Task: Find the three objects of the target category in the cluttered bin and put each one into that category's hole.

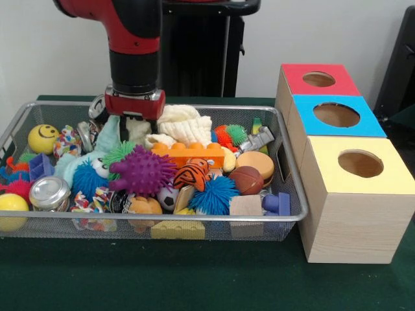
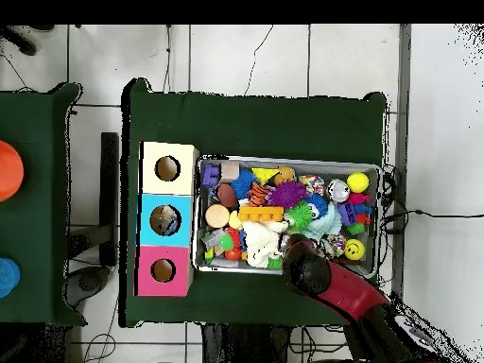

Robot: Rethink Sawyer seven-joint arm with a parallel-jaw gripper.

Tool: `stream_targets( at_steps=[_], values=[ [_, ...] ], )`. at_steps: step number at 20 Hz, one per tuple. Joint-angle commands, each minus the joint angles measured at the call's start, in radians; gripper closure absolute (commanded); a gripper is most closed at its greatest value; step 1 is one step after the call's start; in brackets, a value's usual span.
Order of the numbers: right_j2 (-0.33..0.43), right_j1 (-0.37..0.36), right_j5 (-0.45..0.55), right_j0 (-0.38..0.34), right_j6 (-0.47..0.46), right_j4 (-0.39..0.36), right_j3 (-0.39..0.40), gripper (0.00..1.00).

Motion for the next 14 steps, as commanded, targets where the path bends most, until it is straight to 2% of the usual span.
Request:
stream_targets(
  at_steps=[1, 9, 14],
  values=[
    [0.089, 0.045, -0.064, 0.036, 0.218, -0.028, 0.072, 0.0],
    [0.051, -0.062, -0.002, 0.078, 0.259, 0.032, 0.168, 0.0],
    [0.052, -0.058, 0.011, 0.067, 0.229, 0.029, 0.145, 0.0]
  ],
)
